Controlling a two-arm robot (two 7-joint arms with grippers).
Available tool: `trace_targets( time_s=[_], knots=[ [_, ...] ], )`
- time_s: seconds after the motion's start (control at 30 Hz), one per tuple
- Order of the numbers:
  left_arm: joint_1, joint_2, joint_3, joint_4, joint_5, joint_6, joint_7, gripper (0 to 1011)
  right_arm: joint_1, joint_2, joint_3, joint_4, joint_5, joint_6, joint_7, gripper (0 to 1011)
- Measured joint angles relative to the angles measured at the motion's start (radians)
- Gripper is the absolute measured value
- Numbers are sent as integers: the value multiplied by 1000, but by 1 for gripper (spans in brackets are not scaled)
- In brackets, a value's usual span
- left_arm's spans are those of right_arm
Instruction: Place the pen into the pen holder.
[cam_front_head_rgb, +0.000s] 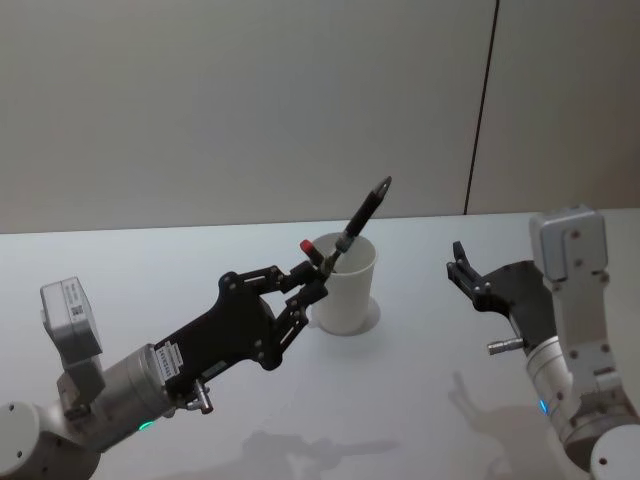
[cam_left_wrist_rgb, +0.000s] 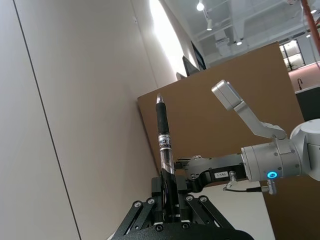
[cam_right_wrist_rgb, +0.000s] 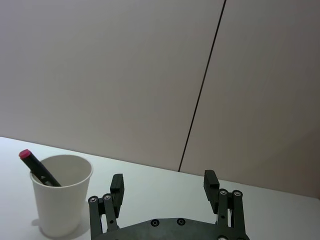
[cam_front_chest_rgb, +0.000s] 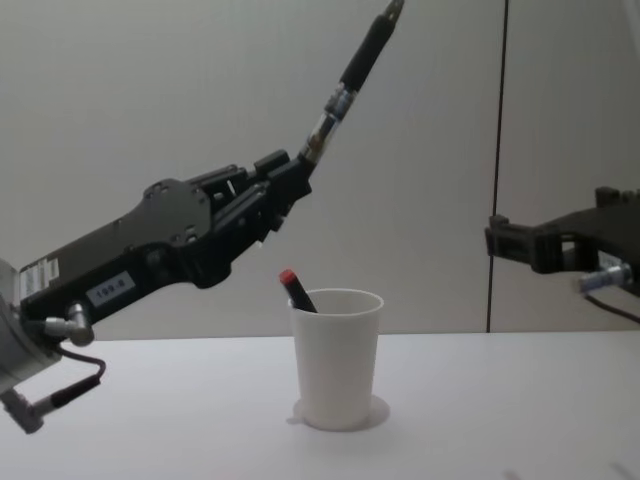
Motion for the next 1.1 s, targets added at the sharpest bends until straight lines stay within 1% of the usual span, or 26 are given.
trace_targets(
  time_s=[0.2,0.43,0.77,0.8,1.0,1.1],
  knots=[
    [-7,-2,1,11,-4,-6,-24,177,-7,10,4,-15,19,-11,46,1002],
    [-12,-3,2,19,-6,-10,-42,177,-21,29,10,-44,55,-30,118,1002],
    [-16,-4,3,24,-8,-13,-55,177,-57,77,21,-112,114,-57,235,1001],
    [-16,-4,3,25,-9,-13,-56,177,-57,77,21,-112,114,-57,235,1001],
    [-17,-4,3,27,-9,-14,-60,177,-83,114,31,-150,158,-78,310,1002],
    [-17,-4,3,27,-10,-14,-61,177,-90,126,34,-158,175,-86,335,1002]
  ],
)
